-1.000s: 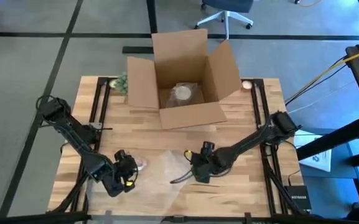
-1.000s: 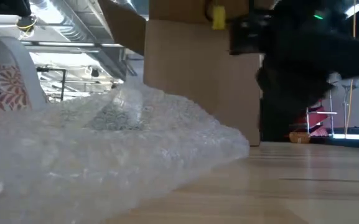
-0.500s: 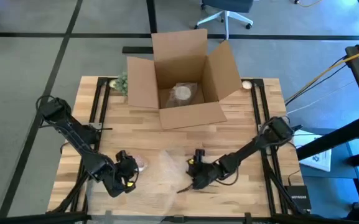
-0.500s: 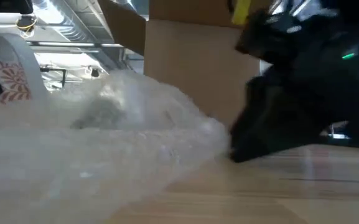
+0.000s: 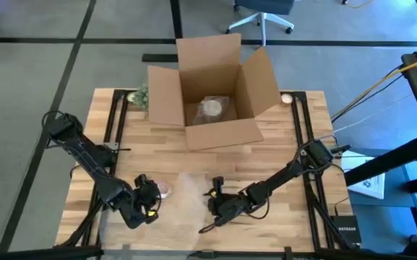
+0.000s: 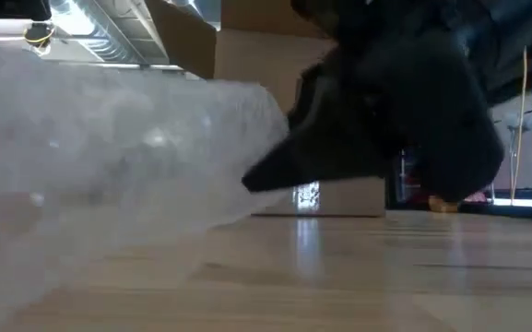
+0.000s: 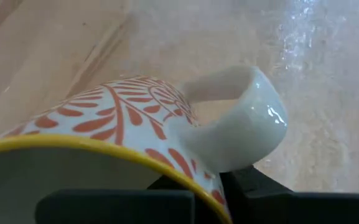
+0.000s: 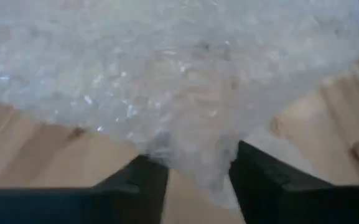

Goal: Wrap mug
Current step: Wrap the orange mug with transparent bubble wrap

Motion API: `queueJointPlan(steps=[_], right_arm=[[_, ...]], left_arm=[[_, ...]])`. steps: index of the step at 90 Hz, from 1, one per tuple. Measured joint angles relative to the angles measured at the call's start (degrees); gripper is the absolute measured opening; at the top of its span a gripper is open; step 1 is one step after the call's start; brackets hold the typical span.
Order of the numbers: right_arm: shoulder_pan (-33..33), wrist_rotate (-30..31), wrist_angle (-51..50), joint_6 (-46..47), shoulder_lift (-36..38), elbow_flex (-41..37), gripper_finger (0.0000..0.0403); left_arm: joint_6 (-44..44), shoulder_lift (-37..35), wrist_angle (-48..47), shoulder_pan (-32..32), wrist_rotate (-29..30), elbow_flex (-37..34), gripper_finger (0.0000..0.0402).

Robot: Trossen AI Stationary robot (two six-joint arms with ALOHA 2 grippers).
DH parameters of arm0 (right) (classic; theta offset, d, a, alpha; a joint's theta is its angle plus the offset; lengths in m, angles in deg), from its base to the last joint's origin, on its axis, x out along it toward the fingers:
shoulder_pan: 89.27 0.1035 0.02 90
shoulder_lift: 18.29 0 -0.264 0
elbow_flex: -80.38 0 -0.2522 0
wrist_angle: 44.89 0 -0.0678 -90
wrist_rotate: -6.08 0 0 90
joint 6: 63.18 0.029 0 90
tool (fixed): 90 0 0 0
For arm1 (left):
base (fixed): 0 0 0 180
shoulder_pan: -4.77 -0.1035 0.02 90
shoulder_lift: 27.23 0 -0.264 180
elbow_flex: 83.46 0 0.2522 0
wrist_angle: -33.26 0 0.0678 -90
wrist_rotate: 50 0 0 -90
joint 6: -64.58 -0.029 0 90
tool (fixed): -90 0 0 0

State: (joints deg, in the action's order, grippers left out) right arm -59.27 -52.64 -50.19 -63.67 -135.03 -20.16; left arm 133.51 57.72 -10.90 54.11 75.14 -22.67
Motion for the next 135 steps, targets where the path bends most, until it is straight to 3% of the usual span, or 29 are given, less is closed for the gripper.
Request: queueJointPlan(steps=[6, 11, 31, 46, 66, 83, 98, 135], right_arm=[[0.0, -0.4, -9.8, 0.0, 1.0, 3.7, 0.0034], [0.0, -0.2, -20.5, 0.5, 1.6, 7.4, 0.0012], [0.0, 1.1, -61.8, 13.6, 2.2, 19.5, 0.0003], [0.0, -4.0, -76.8, 24.3, 2.2, 20.0, 0.0001], [0.0, -7.1, -79.8, 29.4, 2.2, 20.0, 0.0000], [0.0, -7.4, -80.7, 30.0, 2.2, 20.0, 0.0000], [0.0, -7.4, -80.6, 30.0, 2.2, 20.0, 0.0000], [2.5, -12.0, -80.6, 36.1, 2.2, 19.9, 0.0000]], left_arm=[[0.1, 0.0, 0.0, 0.0, 0.0, 0.0, 0.0002], [0.1, 0.0, 0.0, 0.0, 0.0, 0.0, 0.0002], [0.8, 0.0, -0.1, -0.3, -0.3, 0.1, 0.0002], [-0.9, -0.1, -2.6, -1.1, -1.3, 2.6, 0.0002], [-4.7, -0.3, -8.0, -1.6, -2.1, 12.1, 0.0002], [1.3, 1.0, -1.5, 1.7, -14.8, 13.4, 0.0002], [7.2, 6.1, -3.9, 4.2, -22.0, 13.2, 0.0002], [7.6, 6.2, -27.6, -1.9, -24.4, 13.1, 0.0001]])
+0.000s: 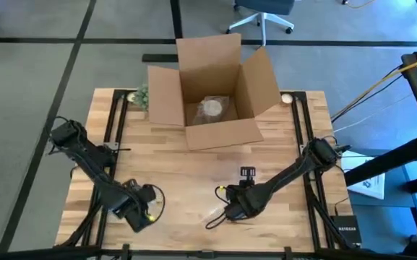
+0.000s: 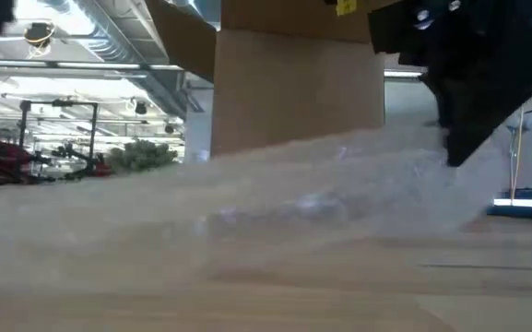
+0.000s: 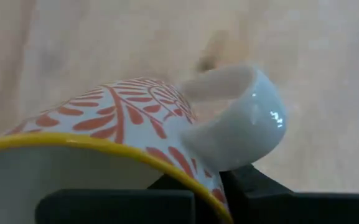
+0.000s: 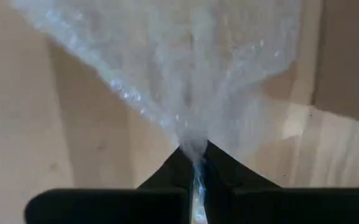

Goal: Wrap mug
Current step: Wrap the orange mug with transparent bubble wrap

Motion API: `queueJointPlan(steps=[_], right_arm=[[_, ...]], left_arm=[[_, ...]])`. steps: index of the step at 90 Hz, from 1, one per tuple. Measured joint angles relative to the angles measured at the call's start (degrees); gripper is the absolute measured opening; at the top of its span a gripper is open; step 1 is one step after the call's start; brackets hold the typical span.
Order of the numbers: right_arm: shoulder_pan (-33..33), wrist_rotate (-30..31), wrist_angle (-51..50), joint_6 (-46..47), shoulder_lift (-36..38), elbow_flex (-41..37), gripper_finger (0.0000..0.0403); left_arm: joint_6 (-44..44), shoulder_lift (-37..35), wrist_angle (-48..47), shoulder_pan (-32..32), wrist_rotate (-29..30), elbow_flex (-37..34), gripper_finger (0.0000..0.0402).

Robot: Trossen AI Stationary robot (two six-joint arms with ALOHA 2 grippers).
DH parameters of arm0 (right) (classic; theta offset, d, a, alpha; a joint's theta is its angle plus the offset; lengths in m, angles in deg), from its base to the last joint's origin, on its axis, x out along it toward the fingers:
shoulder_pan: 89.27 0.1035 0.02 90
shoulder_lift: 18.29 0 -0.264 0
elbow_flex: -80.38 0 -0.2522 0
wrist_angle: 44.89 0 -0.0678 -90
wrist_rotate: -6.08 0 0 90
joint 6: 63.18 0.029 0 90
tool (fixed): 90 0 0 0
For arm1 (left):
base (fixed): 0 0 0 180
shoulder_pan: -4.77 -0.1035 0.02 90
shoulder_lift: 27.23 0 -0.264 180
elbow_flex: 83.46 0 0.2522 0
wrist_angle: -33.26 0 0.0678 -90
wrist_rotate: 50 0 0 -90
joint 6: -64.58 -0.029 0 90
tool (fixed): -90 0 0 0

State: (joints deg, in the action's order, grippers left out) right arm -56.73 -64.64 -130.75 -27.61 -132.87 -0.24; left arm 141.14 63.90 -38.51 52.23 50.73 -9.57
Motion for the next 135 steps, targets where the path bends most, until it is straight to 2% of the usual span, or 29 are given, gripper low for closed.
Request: queueJointPlan(steps=[13, 23, 35, 42, 53, 82, 93, 109, 121, 135], right_arm=[[2.1, -2.4, -0.1, 3.1, 0.0, 0.0, 0.0000], [2.9, -2.9, -2.5, 3.2, 0.0, 1.0, 0.0000], [2.0, -6.3, -7.7, 2.6, 0.0, 4.5, 0.0000], [1.0, -7.8, -8.0, 1.0, 0.0, 6.9, 0.0000], [-0.9, -9.2, -5.1, -3.2, 0.0, 10.8, 0.0000], [-8.7, -18.2, 2.4, -12.3, 0.0, 19.1, 0.0000], [-12.3, -24.7, 0.9, -14.4, 0.0, 20.9, 0.0000], [-15.9, -37.2, -3.3, -16.8, 0.0, 22.0, 0.0000], [-15.8, -44.4, -4.6, -17.7, 0.0, 22.0, 0.0000], [-12.7, -49.2, -5.7, -17.9, 0.0, 22.0, 0.0001]], left_arm=[[-0.8, -2.3, -4.9, -1.5, 1.8, 0.9, 0.0001], [-3.1, -3.4, -2.7, -1.5, 8.8, 4.4, 0.0001], [-7.7, -3.8, 4.2, -1.6, 15.8, 6.4, 0.0001], [-10.7, -3.7, 10.3, -2.4, 17.8, 5.5, 0.0001], [-14.5, -2.3, 19.5, -4.4, 17.6, 1.4, 0.0001], [-17.2, 1.1, 29.8, -8.8, 16.6, -5.2, 0.0001], [-17.3, 1.1, 29.8, -9.0, 17.1, -5.6, 0.0001], [-18.3, 1.2, 30.1, -8.8, 17.1, -5.6, 0.0001], [-18.4, 1.2, 30.1, -8.7, 17.3, -5.7, 0.0001], [-18.6, 1.2, 30.2, -8.4, 17.3, -5.7, 0.0001]])
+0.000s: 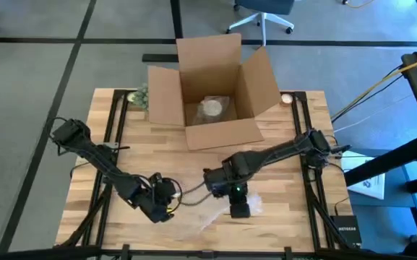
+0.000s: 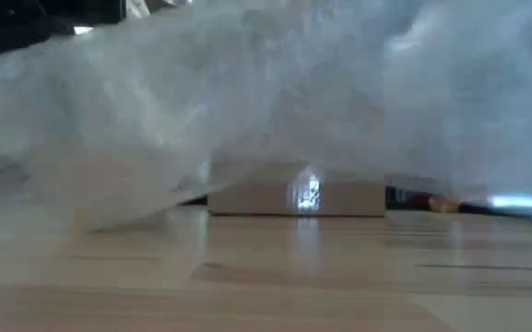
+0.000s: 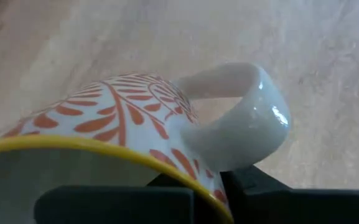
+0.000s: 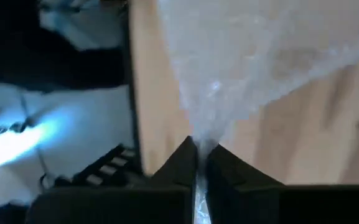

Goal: Wrap mug
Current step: Wrap the orange mug with transparent bubble wrap

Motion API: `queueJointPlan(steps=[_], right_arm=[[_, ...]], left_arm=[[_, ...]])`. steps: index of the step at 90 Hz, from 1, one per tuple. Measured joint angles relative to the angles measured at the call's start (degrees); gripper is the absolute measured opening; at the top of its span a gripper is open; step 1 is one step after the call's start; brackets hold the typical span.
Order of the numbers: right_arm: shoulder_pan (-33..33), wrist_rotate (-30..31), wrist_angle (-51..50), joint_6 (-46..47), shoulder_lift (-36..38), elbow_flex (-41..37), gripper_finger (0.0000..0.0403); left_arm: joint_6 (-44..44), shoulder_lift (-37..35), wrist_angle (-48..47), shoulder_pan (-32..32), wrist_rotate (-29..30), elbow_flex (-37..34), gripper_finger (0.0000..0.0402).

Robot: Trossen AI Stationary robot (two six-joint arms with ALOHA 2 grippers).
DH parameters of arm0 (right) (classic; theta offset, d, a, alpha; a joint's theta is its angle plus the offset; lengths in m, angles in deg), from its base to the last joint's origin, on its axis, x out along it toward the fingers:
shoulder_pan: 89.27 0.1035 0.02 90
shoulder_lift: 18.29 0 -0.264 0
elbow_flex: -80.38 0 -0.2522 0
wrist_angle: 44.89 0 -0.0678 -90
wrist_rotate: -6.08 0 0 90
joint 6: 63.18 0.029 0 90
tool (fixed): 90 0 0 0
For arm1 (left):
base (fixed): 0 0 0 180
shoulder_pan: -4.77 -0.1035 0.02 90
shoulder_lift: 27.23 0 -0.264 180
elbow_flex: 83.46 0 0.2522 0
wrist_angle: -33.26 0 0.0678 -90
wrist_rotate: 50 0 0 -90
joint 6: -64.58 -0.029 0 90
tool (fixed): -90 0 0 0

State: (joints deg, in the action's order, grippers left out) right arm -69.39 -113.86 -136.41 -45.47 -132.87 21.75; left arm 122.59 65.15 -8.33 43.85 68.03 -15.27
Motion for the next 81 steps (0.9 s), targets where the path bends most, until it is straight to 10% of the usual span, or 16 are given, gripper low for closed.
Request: queueJointPlan(steps=[35, 81], right_arm=[[9.2, 25.5, -1.4, 10.4, 0.0, -6.5, 0.0038], [20.6, 26.3, -3.7, 22.9, 0.0, -26.3, 0.0296]], left_arm=[[-1.8, 0.1, 0.4, 0.3, -0.2, 0.0, 0.0001], [-2.5, 0.1, 0.4, 0.3, -0.5, 0.0, 0.0001]])
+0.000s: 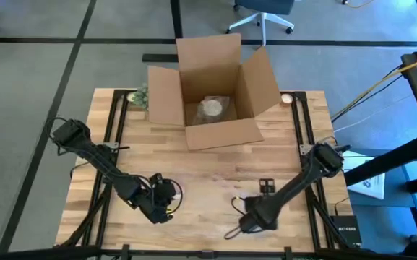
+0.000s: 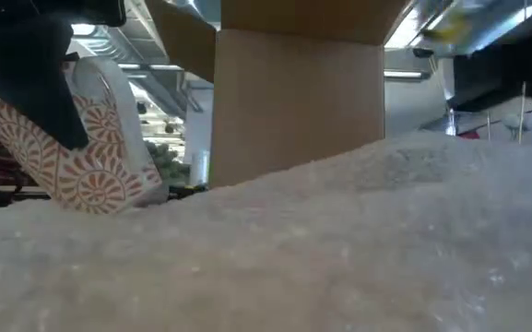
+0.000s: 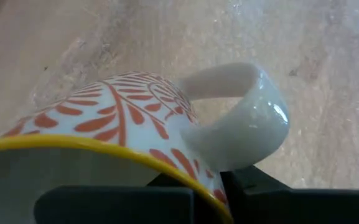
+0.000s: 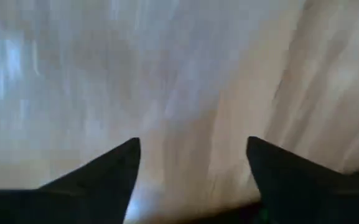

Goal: Wrap mug
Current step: Wrap the orange mug with transparent bubble wrap

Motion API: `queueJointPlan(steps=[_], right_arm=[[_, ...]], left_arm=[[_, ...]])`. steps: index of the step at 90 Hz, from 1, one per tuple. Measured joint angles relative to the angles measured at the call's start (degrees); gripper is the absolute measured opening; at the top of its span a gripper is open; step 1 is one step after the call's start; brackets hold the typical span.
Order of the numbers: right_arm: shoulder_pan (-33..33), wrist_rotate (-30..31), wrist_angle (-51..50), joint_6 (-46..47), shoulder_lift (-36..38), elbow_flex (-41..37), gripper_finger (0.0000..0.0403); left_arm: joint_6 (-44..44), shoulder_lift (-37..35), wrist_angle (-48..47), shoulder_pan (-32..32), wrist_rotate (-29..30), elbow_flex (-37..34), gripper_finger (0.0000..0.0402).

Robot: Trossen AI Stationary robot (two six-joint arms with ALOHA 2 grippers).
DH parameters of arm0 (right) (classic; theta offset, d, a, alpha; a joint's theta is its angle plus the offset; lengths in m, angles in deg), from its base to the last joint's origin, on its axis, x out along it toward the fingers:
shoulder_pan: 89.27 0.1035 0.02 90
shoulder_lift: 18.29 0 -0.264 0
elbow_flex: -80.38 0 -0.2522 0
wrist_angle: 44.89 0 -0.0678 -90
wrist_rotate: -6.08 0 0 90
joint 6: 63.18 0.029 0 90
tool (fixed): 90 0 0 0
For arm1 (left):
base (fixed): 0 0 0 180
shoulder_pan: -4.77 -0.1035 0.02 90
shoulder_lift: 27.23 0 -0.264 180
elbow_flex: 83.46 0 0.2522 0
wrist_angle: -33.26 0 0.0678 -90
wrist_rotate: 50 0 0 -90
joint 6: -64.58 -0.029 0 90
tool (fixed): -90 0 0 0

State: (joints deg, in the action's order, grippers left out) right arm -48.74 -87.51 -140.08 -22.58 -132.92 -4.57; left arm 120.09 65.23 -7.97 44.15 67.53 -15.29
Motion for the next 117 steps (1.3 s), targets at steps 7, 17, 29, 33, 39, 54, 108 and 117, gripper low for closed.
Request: queueJointPlan(steps=[7, 17, 29, 33, 39, 54, 108, 117], right_arm=[[1.7, -0.8, -2.1, 0.5, 0.5, -0.1, 0.0306], [3.0, 6.2, -1.4, 4.3, 3.9, 0.6, 0.0307], [3.9, 24.7, 1.6, 12.6, 10.6, -1.2, 0.0294], [3.8, 28.9, 3.8, 14.5, 13.3, -3.1, 0.0288], [2.7, 32.4, 8.7, 15.1, 17.4, -7.5, 0.0281], [-0.6, 31.0, 28.4, 12.9, 26.5, -23.5, 0.0265], [-0.2, 24.3, 75.5, -2.6, 24.6, -38.8, 0.0228], [-0.1, 26.9, 76.7, -4.9, 21.7, -38.8, 0.0228]], left_arm=[[0.0, 0.0, 0.1, 0.0, -0.1, 0.0, 0.0001], [0.0, 0.0, 0.7, 0.0, -0.1, -0.1, 0.0001], [0.0, 0.0, 1.4, 0.0, -0.2, -0.1, 0.0001], [0.0, 0.0, 1.4, 0.0, -0.2, -0.1, 0.0001], [0.0, 0.0, 1.4, 0.0, -0.2, -0.1, 0.0001], [0.0, 0.0, 1.5, 0.0, -0.2, -0.1, 0.0001], [0.2, 0.0, 3.1, 0.0, -0.5, -0.1, 0.0001], [0.2, 0.0, 3.4, 0.0, -0.6, -0.1, 0.0001]])
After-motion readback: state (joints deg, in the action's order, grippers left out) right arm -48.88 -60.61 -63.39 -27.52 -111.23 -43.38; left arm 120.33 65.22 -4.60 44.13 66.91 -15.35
